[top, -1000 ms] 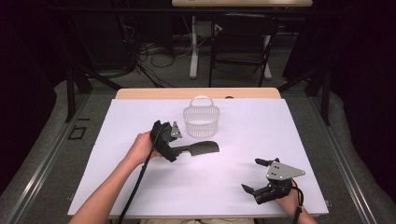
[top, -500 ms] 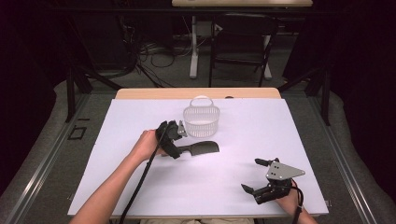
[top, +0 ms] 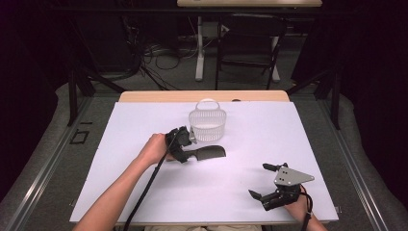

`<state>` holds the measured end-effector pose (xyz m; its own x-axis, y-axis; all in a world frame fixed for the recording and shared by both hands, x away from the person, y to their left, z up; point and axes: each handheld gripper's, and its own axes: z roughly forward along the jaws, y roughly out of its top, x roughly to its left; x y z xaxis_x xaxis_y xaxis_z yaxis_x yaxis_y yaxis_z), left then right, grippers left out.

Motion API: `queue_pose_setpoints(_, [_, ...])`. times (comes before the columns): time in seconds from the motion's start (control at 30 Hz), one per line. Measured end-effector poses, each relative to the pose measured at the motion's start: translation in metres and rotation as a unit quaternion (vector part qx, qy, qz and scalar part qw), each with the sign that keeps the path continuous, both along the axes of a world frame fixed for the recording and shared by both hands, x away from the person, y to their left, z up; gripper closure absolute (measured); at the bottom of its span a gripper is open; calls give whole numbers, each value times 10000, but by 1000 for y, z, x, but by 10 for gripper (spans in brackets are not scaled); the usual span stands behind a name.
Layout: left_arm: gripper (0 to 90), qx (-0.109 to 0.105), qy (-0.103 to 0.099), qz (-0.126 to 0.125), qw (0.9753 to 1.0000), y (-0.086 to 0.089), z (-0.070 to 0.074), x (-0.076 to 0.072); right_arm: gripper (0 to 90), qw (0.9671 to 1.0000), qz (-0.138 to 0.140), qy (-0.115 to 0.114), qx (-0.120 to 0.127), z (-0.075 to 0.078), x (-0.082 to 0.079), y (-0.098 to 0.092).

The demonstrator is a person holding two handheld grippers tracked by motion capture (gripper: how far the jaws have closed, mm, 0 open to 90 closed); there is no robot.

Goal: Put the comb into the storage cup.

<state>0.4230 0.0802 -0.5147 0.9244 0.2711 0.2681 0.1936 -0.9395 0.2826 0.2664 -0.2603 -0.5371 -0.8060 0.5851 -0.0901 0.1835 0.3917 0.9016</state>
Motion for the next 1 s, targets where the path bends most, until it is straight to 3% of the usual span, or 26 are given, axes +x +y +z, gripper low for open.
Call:
queue_pose_setpoints(0.43, [623,312,361,-315,9984,-15,-4,5,1,10000,49,22,-5,0,0,0])
queue_pose_setpoints(0.57, [647,398,410,-347,9978,-19,-4,7,1,10000,72,3,8,0,0,1])
queue_pose_setpoints(0.67, [659,330,448,-364,9978,-20,-5,9,1,10000,75,0,17,0,0,1])
queue_pose_setpoints(1.0, [687,594,676,-450,9949,-23,-9,15,1,10000,74,1,8,1,-1,0])
